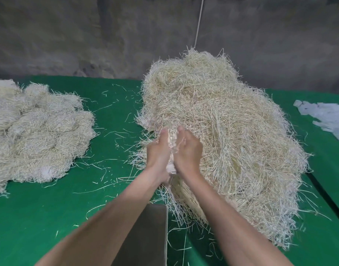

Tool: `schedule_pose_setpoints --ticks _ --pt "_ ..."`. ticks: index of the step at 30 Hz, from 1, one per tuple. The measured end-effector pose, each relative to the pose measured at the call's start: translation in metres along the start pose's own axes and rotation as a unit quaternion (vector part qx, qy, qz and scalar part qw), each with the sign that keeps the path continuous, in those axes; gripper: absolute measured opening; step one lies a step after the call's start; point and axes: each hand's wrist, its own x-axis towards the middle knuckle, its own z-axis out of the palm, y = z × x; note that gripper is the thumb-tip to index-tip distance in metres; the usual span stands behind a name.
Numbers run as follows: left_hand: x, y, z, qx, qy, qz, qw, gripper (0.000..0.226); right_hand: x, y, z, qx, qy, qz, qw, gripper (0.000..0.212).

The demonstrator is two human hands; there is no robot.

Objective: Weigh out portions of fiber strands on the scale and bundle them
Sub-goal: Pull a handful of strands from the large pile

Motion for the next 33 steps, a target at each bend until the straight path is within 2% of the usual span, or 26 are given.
schedule_pose_setpoints --ticks 2,5,8,10,12,13,14,16,17,18,19,20,22,23,25,26,28,30,31,33 --pt "0.008 0.006 -0.006 -0.055 0.001 0.036 0.998 0.031 -0.019 -0.001 0.012 -0.033 -0.014 -0.041 0.999 0.041" --pt "0.003 -0.002 -0.003 0.027 0.050 0.001 0.998 0.029 -0.005 0.002 0.006 -0.006 -0.032 0.006 0.999 0.048" --pt "-0.004 -0.009 0.001 0.055 0.039 -0.044 0.997 0.052 0.005 0.008 -0.003 -0.011 0.011 0.005 1.000 0.050" --pt "0.004 -0.005 -0.004 0.060 0.020 -0.026 0.998 0.049 -0.005 0.006 -0.001 -0.030 0.008 0.003 1.000 0.040" --pt "0.009 0.003 -0.009 0.118 0.001 0.041 0.992 0.049 -0.003 0.004 -0.006 0.024 0.002 0.050 0.998 0.020" --pt "0.008 0.006 -0.010 0.156 -0.012 0.074 0.985 0.050 0.003 0.005 -0.013 0.054 -0.006 0.065 0.996 0.024" --pt "0.008 0.006 -0.008 0.194 -0.027 0.100 0.976 0.050 0.011 0.005 -0.021 0.078 -0.026 0.062 0.995 0.040" --pt "0.007 0.005 -0.002 0.232 -0.027 0.120 0.965 0.047 0.015 0.002 -0.028 0.068 -0.131 0.062 0.987 0.055" --pt "0.009 0.006 -0.002 0.219 -0.019 0.109 0.969 0.044 0.012 0.002 -0.027 0.061 -0.179 0.064 0.980 0.050" --pt "0.012 0.007 -0.004 0.161 -0.031 0.088 0.983 0.041 0.009 0.003 -0.024 0.066 -0.184 0.071 0.978 0.037" --pt "0.011 0.009 -0.006 0.066 -0.061 0.062 0.994 0.037 0.011 0.004 -0.022 0.099 -0.150 0.091 0.980 0.025" --pt "0.008 0.008 -0.008 -0.036 -0.098 0.032 0.994 0.037 0.016 0.003 -0.024 0.133 -0.093 0.122 0.979 0.026" --pt "-0.001 0.001 -0.009 -0.102 -0.114 -0.034 0.988 0.047 0.027 0.007 -0.029 0.172 -0.005 0.185 0.968 0.026" --pt "-0.003 -0.004 -0.007 -0.099 -0.106 -0.071 0.987 0.053 0.026 0.007 -0.028 0.160 0.010 0.183 0.970 0.025" --pt "0.000 -0.007 -0.002 -0.127 -0.065 -0.111 0.984 0.055 0.000 0.011 -0.018 0.065 -0.014 0.104 0.992 0.023" --pt "0.004 -0.006 -0.001 -0.132 -0.016 -0.097 0.986 0.052 -0.020 0.013 -0.007 0.010 -0.035 0.063 0.997 0.028" --pt "0.010 -0.005 -0.002 -0.058 0.099 -0.012 0.993 0.048 -0.044 0.018 0.007 -0.055 -0.074 0.027 0.995 0.044" --pt "0.006 -0.016 -0.002 0.029 0.130 0.062 0.989 0.048 -0.030 0.019 0.007 -0.037 -0.080 0.082 0.993 0.045" --pt "0.002 -0.022 0.000 0.052 0.122 0.066 0.989 0.048 -0.018 0.020 0.003 -0.015 -0.058 0.119 0.991 0.046" --pt "-0.003 -0.023 0.001 0.056 0.103 0.045 0.992 0.047 -0.009 0.024 0.000 0.022 0.004 0.141 0.990 0.054"
